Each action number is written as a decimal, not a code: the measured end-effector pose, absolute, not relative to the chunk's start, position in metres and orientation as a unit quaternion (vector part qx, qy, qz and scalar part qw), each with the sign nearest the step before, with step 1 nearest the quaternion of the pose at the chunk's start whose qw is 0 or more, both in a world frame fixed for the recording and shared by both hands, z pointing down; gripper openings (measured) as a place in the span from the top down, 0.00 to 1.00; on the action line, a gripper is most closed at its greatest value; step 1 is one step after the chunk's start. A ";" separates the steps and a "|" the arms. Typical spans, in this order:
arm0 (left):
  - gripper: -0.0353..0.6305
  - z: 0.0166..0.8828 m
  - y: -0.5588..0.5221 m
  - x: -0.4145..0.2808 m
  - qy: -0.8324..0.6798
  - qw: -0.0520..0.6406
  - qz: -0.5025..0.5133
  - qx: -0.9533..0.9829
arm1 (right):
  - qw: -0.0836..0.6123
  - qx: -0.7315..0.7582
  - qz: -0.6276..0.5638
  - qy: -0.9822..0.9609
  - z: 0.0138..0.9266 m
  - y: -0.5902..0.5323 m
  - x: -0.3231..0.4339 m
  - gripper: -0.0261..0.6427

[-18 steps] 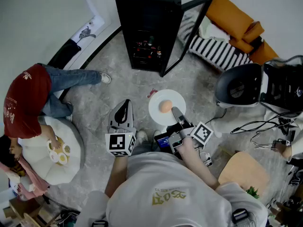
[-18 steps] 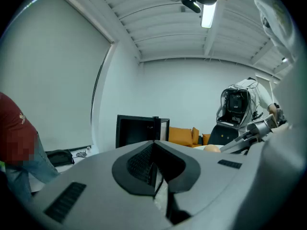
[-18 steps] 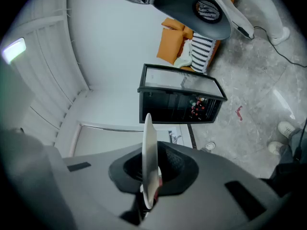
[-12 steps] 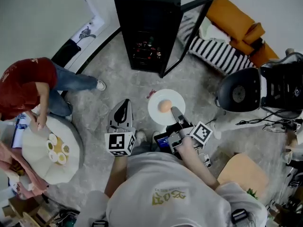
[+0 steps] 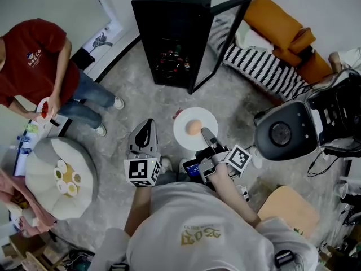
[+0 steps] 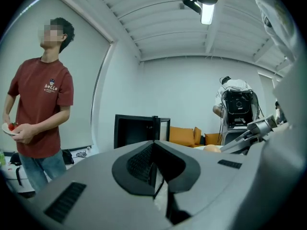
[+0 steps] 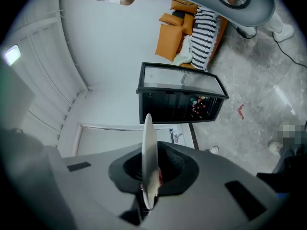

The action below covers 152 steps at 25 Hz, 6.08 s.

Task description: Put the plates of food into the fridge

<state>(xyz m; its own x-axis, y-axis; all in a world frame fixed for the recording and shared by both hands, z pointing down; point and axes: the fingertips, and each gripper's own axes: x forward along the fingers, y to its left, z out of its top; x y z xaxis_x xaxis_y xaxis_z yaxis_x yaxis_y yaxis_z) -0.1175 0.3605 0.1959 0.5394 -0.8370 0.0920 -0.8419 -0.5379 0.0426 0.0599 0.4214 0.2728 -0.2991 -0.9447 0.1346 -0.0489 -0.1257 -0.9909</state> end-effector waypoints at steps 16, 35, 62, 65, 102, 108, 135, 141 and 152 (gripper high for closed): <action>0.94 0.204 0.323 -0.079 -0.468 0.046 0.033 0.882 | 0.375 -0.460 -0.600 0.537 0.279 0.377 0.090 0.93; 0.94 0.189 0.154 -0.067 -0.423 0.036 0.034 0.905 | 0.391 -0.478 -0.581 0.531 0.266 0.226 0.084 0.93; 0.94 0.195 0.011 -0.095 -0.419 0.050 0.028 0.906 | 0.429 -0.486 -0.551 0.524 0.252 0.089 0.072 0.93; 0.94 0.192 0.009 -0.094 -0.427 0.052 0.025 0.903 | 0.429 -0.478 -0.558 0.526 0.251 0.084 0.072 0.93; 0.94 0.274 -0.037 -0.082 -0.500 0.074 0.033 0.862 | 0.365 -0.421 -0.606 0.567 0.332 0.013 0.080 0.93; 0.94 0.291 -0.043 -0.095 -0.515 0.082 0.027 0.853 | 0.355 -0.414 -0.609 0.576 0.346 0.004 0.069 0.93; 0.94 0.359 -0.048 -0.102 -0.522 0.091 0.029 0.847 | 0.331 -0.393 -0.618 0.594 0.408 -0.011 0.050 0.93; 0.94 0.371 -0.049 -0.099 -0.523 0.096 0.033 0.846 | 0.332 -0.396 -0.623 0.588 0.422 -0.013 0.053 0.93; 0.94 0.385 -0.052 -0.094 -0.521 0.100 0.040 0.846 | 0.326 -0.387 -0.627 0.592 0.431 -0.019 0.047 0.93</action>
